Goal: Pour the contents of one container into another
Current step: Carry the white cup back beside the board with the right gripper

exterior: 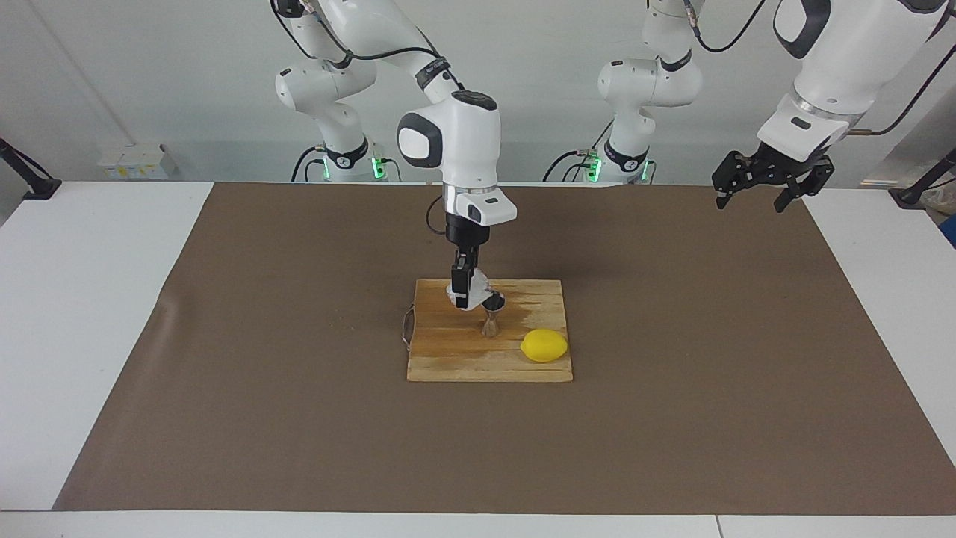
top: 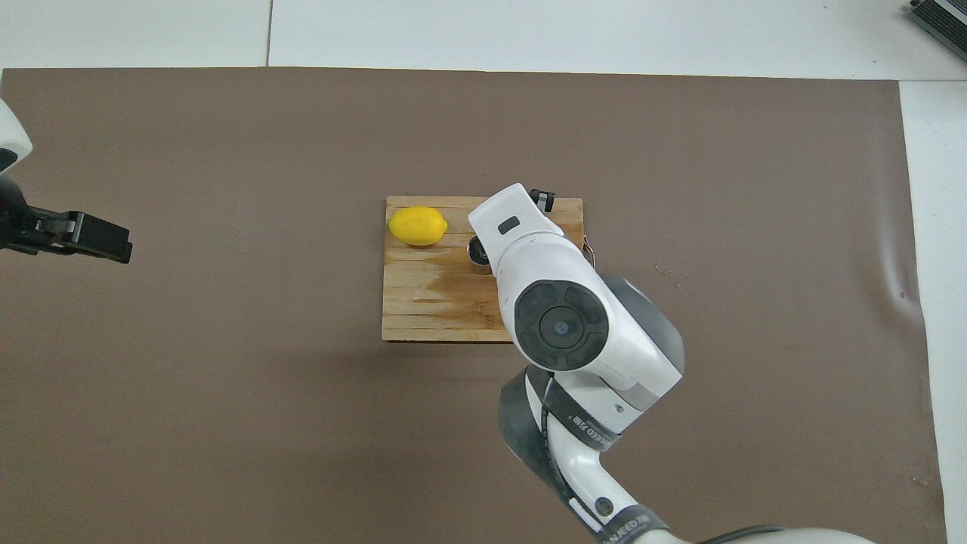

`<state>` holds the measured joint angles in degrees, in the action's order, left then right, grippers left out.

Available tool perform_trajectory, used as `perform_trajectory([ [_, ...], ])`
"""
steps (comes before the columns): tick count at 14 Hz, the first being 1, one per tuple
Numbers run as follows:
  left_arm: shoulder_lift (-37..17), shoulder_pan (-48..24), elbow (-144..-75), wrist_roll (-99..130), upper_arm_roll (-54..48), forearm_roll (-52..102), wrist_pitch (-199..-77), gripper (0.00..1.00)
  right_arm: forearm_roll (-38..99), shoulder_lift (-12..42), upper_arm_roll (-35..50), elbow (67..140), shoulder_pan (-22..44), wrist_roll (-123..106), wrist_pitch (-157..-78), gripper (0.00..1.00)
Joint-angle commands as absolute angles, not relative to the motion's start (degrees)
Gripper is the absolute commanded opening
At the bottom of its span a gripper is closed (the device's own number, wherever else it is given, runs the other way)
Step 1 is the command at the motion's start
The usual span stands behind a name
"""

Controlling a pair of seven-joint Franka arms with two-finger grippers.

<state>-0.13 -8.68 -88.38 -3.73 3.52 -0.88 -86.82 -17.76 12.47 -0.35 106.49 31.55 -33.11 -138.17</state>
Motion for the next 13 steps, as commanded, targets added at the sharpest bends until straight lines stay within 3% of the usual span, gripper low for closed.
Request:
perform_trajectory([
  [1, 1.5, -8.17, -90.35, -3.96, 3.25, -0.35, -87.36, 1.0, -2.44, 9.77, 0.26, 106.96, 27.0, -42.32, -138.96, 0.0],
  [6, 1.58, -8.17, -90.35, -3.96, 3.25, -0.35, -87.36, 1.0, 19.47, 8.0, 0.26, 107.75, 16.72, -62.89, -135.27, 0.0],
  [13, 1.49, -8.17, -90.35, -4.04, 3.25, -0.35, -87.36, 1.0, 45.15, 5.8, 0.09, 121.1, 0.98, -99.89, -133.59, 0.0],
])
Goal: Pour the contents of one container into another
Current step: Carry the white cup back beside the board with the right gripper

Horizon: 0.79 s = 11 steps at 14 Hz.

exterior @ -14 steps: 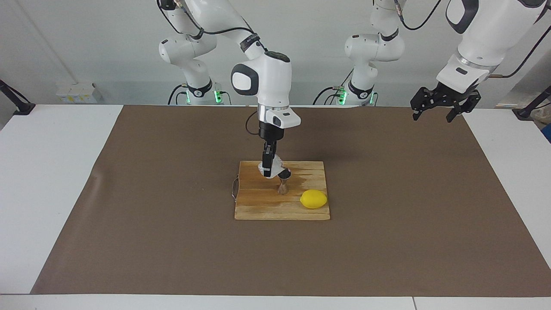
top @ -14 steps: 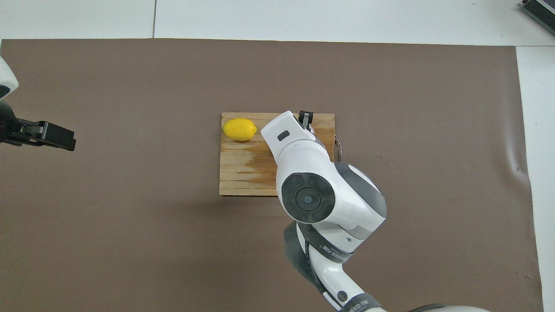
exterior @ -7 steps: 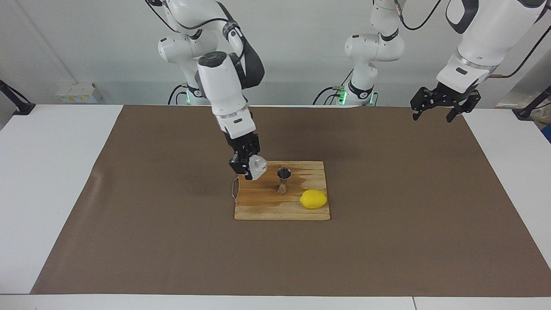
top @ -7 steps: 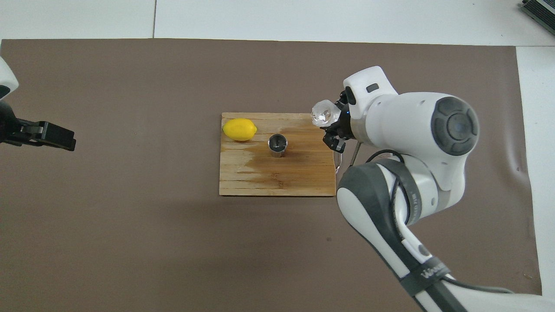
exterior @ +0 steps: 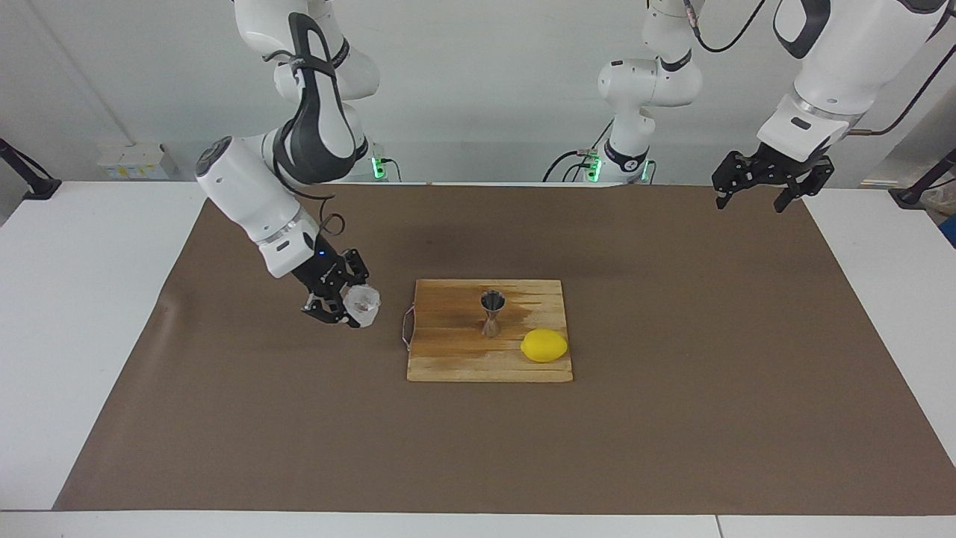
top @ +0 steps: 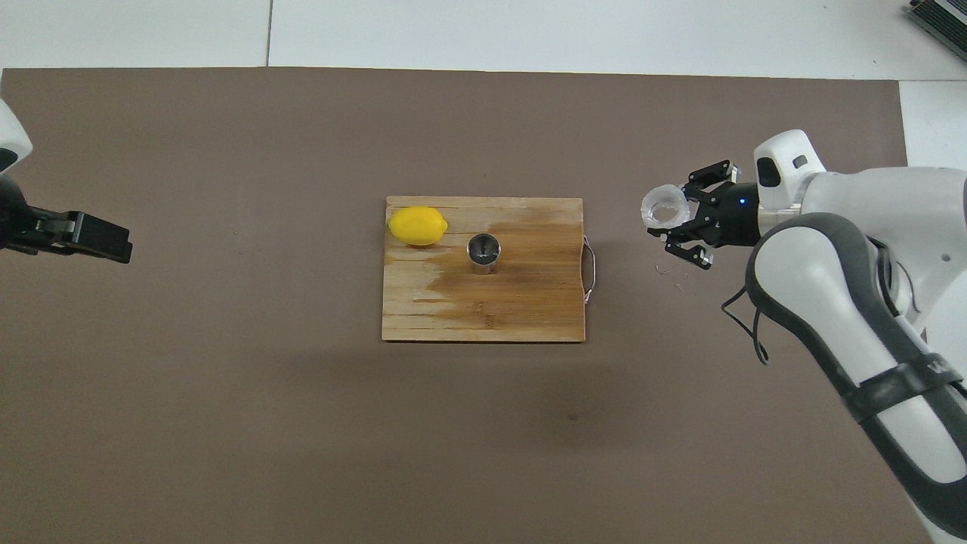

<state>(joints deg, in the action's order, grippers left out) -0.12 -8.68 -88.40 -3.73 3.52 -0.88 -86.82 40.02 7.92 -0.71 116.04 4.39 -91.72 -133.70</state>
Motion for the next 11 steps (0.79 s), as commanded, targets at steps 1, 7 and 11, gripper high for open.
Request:
perform_trajectory([
  [1, 1.49, -8.17, -90.35, -4.04, 3.25, -0.35, -87.36, 1.0, 47.0, 6.06, 0.09, 122.07, -0.69, -104.98, -133.51, 0.02],
  [7, 1.49, -8.17, -90.35, -3.96, 3.25, -0.35, -87.36, 1.0, 53.78, 8.52, 0.09, 126.83, -6.32, -119.87, -134.3, 0.02],
  [11, 1.49, -8.17, -90.35, -4.04, 3.25, -0.35, -87.36, 1.0, 60.27, 12.82, 0.09, 126.3, -6.68, -128.38, -134.56, 0.02],
])
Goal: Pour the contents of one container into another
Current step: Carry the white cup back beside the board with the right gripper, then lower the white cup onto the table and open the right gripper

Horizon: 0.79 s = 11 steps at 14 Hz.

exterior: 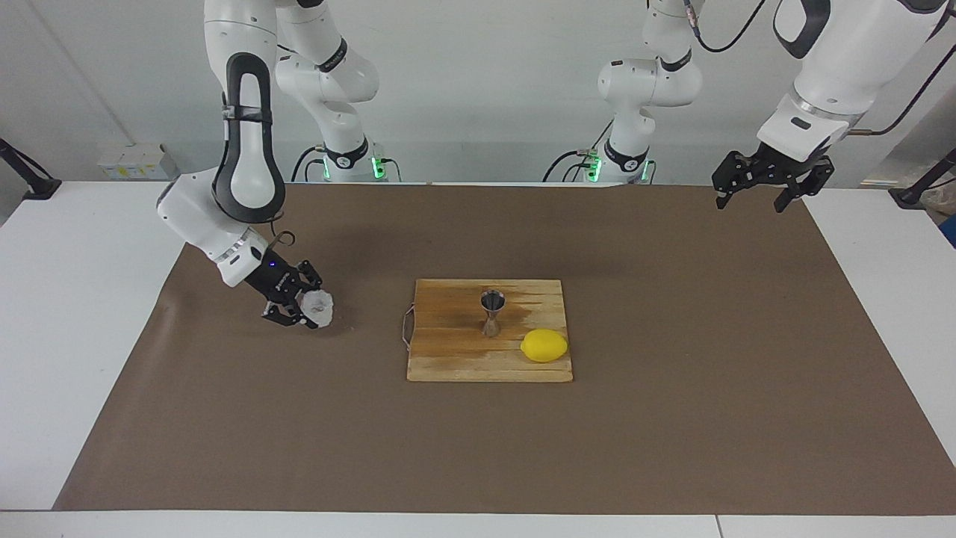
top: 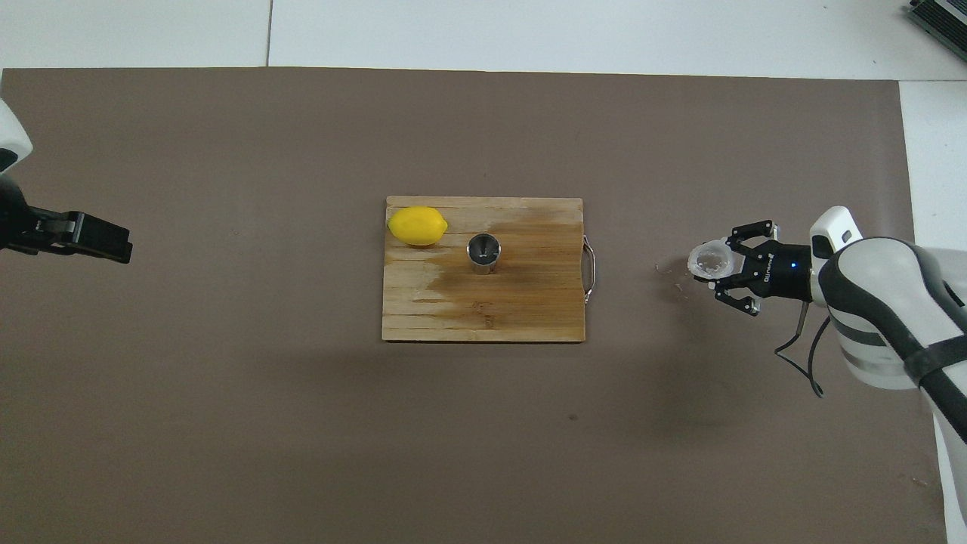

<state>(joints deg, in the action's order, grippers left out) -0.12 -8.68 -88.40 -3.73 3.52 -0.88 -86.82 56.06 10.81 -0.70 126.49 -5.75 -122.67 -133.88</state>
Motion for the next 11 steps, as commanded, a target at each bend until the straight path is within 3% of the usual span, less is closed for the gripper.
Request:
perform_trajectory([
  [1, 1.49, -8.17, -90.35, -3.96, 3.25, -0.35, -87.36, 1.0, 61.6, 14.14, 0.0, 126.04, -6.94, -130.58, -134.56, 0.03],
  [2, 1.49, -8.17, -90.35, -3.96, 3.25, -0.35, -87.36, 1.0, 61.87, 15.19, 0.0, 125.77, -7.73, -132.0, -134.56, 0.06],
  [3, 1.49, -8.17, -90.35, -3.96, 3.25, -0.35, -87.36, 1.0, 61.96, 15.29, 0.0, 125.6, -7.82, -132.01, -134.56, 0.2],
  [4, 1.49, -8.17, -90.35, -3.96, 3.25, -0.35, -87.36, 1.0, 61.96, 15.21, 0.09, 125.51, -7.91, -131.49, -134.39, 0.66],
  [5, 1.58, -8.17, -90.35, -3.96, 3.25, -0.35, -87.36, 1.0, 61.96, 14.77, -0.09, 125.16, -7.74, -130.44, -134.47, 1.0],
  [11, 1.49, -8.17, -90.35, -3.96, 3.25, -0.35, -87.36, 1.0, 51.46, 4.68, -0.26, 125.07, -6.77, -115.28, -132.2, 1.0],
])
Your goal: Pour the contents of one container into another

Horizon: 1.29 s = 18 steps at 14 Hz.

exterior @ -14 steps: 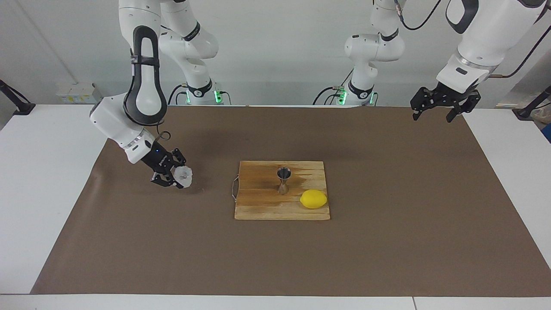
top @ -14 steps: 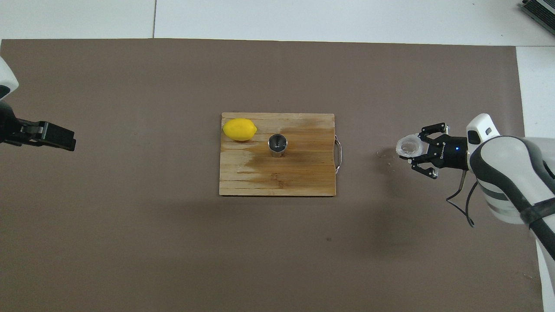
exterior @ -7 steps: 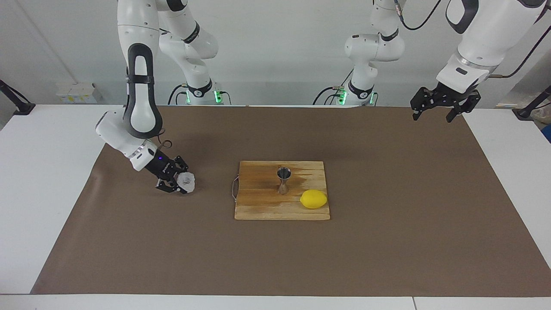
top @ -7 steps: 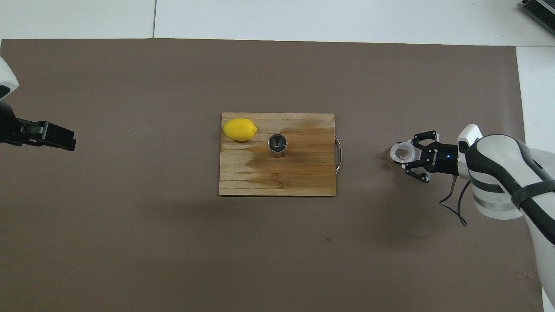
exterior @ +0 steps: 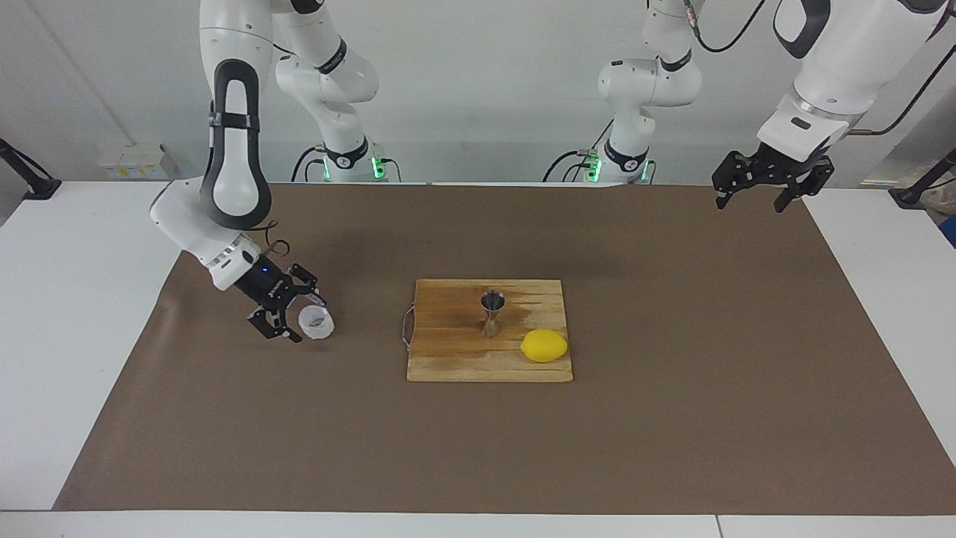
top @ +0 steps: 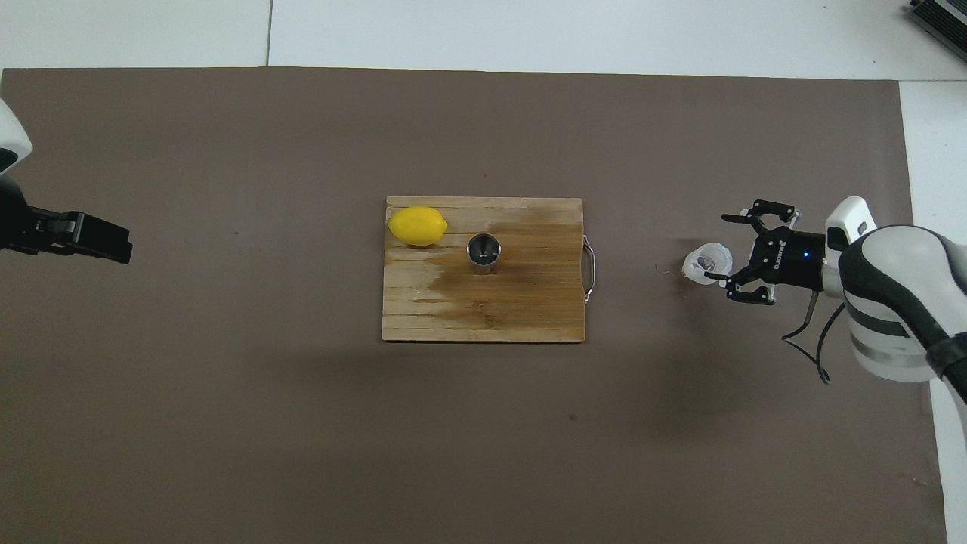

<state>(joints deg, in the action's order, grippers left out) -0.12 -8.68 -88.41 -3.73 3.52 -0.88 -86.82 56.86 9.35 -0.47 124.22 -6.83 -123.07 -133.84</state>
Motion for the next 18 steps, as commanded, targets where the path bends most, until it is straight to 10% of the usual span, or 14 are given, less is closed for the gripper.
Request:
perform_trajectory([
  [1, 1.58, -8.17, -90.35, -3.96, 3.25, -0.35, -87.36, 1.0, 47.15, 3.27, -0.26, 125.07, -6.77, -108.35, -130.53, 1.0],
  [18, 1.49, -8.17, -90.35, -3.96, 3.25, -0.35, -87.36, 1.0, 2.04, -1.59, 0.53, 118.85, 3.16, -3.65, -113.16, 1.0],
])
